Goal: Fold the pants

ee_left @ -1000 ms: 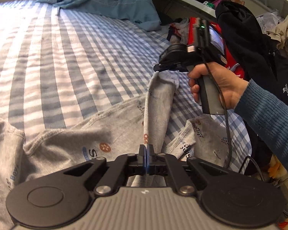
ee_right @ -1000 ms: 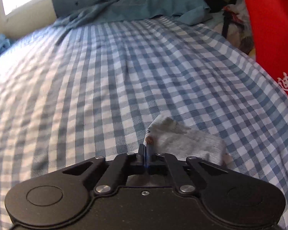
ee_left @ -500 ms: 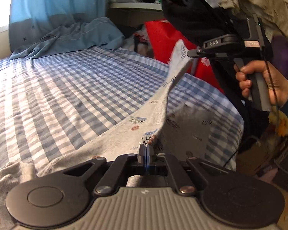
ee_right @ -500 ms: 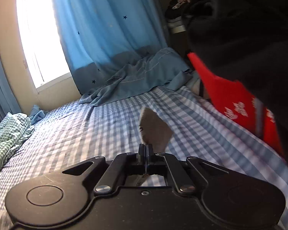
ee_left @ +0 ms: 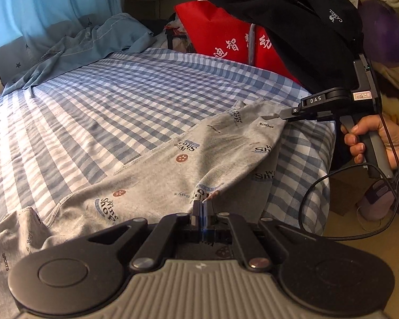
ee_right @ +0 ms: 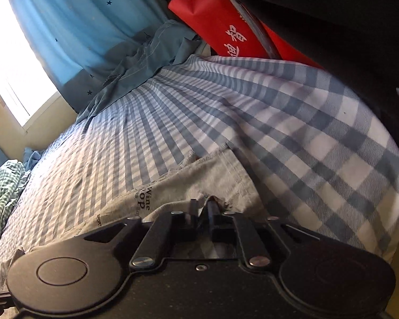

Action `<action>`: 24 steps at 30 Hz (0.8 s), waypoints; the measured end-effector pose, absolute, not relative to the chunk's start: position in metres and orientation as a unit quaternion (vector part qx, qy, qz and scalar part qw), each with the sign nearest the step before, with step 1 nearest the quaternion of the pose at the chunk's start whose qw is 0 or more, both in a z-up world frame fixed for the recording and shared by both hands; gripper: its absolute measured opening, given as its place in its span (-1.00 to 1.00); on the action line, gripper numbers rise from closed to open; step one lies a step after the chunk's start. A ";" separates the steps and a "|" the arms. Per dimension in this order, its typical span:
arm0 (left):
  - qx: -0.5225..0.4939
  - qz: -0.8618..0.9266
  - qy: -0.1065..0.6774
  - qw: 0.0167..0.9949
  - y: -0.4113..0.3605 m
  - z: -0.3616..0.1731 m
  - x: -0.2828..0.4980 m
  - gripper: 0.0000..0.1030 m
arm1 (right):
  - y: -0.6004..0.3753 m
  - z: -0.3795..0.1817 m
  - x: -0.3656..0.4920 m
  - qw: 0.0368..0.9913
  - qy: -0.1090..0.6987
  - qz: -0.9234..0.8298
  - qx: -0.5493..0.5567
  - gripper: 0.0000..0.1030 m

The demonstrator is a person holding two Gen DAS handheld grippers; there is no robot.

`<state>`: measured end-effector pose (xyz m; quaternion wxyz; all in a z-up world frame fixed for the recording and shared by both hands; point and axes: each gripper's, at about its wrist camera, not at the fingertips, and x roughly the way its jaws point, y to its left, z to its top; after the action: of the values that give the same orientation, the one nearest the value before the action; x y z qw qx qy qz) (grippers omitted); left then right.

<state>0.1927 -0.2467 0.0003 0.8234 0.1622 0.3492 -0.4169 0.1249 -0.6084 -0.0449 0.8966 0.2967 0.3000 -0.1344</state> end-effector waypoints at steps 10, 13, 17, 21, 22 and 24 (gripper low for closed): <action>0.145 -0.447 0.362 0.805 -0.255 0.014 0.208 -0.43 | -0.614 -0.041 0.115 0.896 0.293 -0.165 0.291 -0.15; 0.153 -0.460 0.341 0.806 -0.281 0.023 0.222 0.01 | -0.617 -0.043 0.109 0.901 0.286 -0.173 0.276 0.01; 0.159 -0.493 0.324 0.792 -0.346 0.019 0.252 0.03 | -0.629 -0.056 0.108 0.896 0.284 -0.167 0.297 0.02; 0.165 -0.526 0.318 0.771 -0.416 0.003 0.281 0.22 | -0.634 -0.062 0.108 0.902 0.277 -0.144 0.300 -0.03; 0.169 -0.531 0.318 0.767 -0.428 0.000 0.285 0.28 | -0.635 -0.063 0.108 0.904 0.274 -0.139 0.299 -0.04; 0.180 -0.540 0.323 0.756 -0.456 -0.010 0.295 0.31 | -0.637 -0.064 0.107 0.904 0.269 -0.134 0.303 -0.07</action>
<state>0.2950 -0.4561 -0.0103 0.7557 0.1802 0.3235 -0.5403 0.1075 -0.6373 -0.0642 0.9043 0.3031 0.2688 -0.1343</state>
